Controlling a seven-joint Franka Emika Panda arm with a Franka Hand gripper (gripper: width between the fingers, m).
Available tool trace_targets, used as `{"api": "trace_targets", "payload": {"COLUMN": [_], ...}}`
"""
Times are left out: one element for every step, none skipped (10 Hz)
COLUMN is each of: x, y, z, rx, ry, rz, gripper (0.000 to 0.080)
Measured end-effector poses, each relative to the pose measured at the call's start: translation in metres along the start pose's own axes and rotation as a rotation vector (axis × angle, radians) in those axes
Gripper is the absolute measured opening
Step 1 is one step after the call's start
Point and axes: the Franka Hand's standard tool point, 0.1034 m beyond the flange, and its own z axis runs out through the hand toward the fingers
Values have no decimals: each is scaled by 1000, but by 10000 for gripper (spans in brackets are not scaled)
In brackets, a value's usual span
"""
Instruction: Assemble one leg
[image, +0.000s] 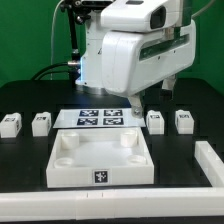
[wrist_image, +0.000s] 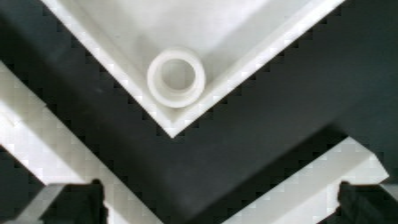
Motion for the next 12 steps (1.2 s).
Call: {"api": "trace_targets", "payload": {"x": [0,0,0,0,0,0,0,0,0,-5,-23,-40], "y": [0,0,0,0,0,0,0,0,0,0,-4,-19], "z": [1,1,1,1,1,1,1,1,1,1,2,11], "rx": [1,1,1,1,1,1,1,1,1,3,15,14], "ry": [-1,-1,-1,-1,-1,-1,-1,-1,-1,0,-3,-1], "rz": [0,0,0,0,0,0,0,0,0,-35,-65,-58], "gripper": [650,650,650,650,650,650,650,650,650,650,650,650]}}
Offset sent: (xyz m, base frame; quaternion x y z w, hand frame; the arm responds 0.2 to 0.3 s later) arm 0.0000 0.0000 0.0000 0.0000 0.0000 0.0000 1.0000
